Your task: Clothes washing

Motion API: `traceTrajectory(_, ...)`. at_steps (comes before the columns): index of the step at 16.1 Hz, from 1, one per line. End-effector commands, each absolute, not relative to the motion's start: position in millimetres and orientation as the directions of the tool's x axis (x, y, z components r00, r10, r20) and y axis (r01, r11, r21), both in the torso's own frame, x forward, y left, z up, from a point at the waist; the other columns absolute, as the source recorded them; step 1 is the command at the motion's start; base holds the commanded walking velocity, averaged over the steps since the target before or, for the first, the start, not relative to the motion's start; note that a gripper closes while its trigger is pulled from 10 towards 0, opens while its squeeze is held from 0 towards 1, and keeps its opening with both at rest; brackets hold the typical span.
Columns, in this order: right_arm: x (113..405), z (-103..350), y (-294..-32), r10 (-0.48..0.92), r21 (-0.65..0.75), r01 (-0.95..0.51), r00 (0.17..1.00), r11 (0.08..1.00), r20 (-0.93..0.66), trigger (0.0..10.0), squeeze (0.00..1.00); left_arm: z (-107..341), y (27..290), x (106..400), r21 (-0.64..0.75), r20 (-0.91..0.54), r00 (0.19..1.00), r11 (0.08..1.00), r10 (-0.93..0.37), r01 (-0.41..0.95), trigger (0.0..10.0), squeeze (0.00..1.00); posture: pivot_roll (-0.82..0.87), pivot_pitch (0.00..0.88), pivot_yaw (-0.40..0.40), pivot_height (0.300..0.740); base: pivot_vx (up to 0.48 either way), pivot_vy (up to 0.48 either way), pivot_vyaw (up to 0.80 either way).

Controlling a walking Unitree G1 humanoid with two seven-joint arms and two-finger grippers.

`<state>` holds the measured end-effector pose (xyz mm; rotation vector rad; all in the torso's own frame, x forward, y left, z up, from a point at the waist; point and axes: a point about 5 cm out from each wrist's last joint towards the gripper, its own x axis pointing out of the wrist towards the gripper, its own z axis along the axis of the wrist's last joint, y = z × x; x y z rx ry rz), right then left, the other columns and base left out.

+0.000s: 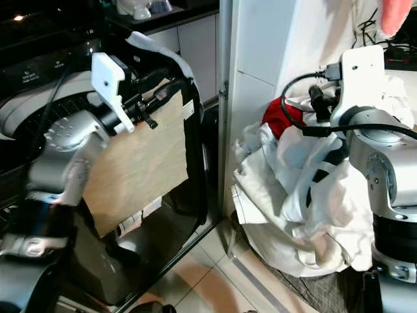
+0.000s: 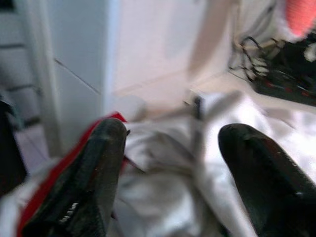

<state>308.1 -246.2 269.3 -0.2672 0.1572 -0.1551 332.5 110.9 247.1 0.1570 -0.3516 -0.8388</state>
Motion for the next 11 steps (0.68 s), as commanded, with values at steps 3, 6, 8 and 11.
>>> traceTrajectory(3,300.9,273.2,-270.6,-0.358,-0.263,0.308,0.919,0.914,-0.166,10.0,0.55,238.3,103.1,311.9,0.258,0.172,0.575,0.600,-0.800,0.757,10.0,0.00,-0.08,0.000,0.066,0.740,0.000,0.000,0.00)
traceTrajectory(6,295.9,259.8,-275.5,-0.368,-0.191,0.326,0.891,0.926,-0.266,10.0,0.00,241.1,99.9,300.4,0.208,0.152,0.542,0.563,-0.827,0.800,10.0,0.00,-0.08,0.000,0.073,0.740,0.000,0.000,0.00)
traceTrajectory(8,297.1,244.6,-270.4,-0.295,-0.143,0.260,0.892,0.955,-0.344,10.0,0.00,236.1,95.9,296.7,0.216,0.120,0.529,0.542,-0.840,0.812,10.0,0.00,-0.08,0.000,0.076,0.740,0.000,0.000,0.00)
traceTrajectory(11,294.9,233.0,-265.1,-0.234,-0.110,0.206,0.875,0.972,-0.425,2.5,0.00,234.0,93.1,293.1,0.207,0.093,0.521,0.528,-0.849,0.824,10.0,0.00,-0.08,0.000,0.074,0.740,0.000,0.000,0.00)
